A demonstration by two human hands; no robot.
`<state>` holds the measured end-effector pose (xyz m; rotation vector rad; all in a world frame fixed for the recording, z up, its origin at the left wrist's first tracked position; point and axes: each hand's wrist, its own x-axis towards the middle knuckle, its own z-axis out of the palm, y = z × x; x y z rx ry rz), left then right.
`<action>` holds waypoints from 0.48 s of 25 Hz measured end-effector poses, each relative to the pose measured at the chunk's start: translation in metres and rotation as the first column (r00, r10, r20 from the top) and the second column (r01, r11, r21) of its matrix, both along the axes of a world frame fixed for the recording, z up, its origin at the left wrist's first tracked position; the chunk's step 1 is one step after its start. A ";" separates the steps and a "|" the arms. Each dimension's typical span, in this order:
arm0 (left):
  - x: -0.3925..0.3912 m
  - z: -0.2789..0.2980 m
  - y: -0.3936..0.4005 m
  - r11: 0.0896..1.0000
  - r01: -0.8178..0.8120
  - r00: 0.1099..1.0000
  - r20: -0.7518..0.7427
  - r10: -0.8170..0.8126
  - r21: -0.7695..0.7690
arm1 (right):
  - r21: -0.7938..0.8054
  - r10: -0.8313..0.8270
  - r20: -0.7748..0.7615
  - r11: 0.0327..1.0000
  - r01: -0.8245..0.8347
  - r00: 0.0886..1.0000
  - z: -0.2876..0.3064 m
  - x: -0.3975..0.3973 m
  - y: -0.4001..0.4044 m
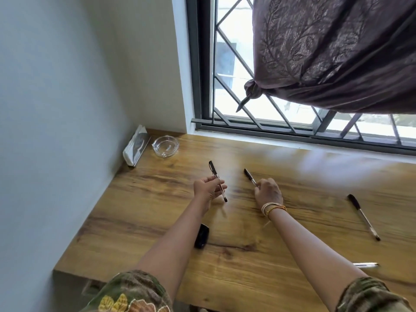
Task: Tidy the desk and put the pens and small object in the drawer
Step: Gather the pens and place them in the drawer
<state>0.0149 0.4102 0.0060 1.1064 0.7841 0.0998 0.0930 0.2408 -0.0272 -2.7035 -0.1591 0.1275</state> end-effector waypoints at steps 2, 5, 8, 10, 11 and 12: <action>0.006 -0.002 -0.006 1.000 -0.013 1.000 -0.017 0.013 0.011 | 0.137 0.019 -0.073 0.991 -0.009 0.997 0.004 0.002 0.004; 0.012 -0.004 -0.012 1.000 -0.019 0.999 -0.032 0.019 0.014 | 0.387 0.005 -0.144 0.920 0.052 0.990 0.012 -0.003 0.019; 0.020 -0.004 -0.016 1.000 0.015 1.000 -0.019 -0.015 -0.009 | 0.501 0.020 -0.130 0.864 0.048 0.991 0.016 -0.010 0.034; 0.021 -0.004 -0.017 0.999 0.032 0.999 -0.005 -0.032 -0.035 | 0.536 0.016 -0.120 0.843 0.052 0.993 0.014 -0.015 0.041; 0.022 -0.004 -0.016 0.998 0.038 0.999 0.001 -0.038 -0.048 | 0.547 0.012 -0.118 0.835 0.055 0.993 0.014 -0.018 0.045; 0.021 -0.004 -0.014 0.997 0.043 0.999 0.007 -0.042 -0.061 | 0.564 0.006 -0.125 0.823 0.066 0.992 0.014 -0.020 0.047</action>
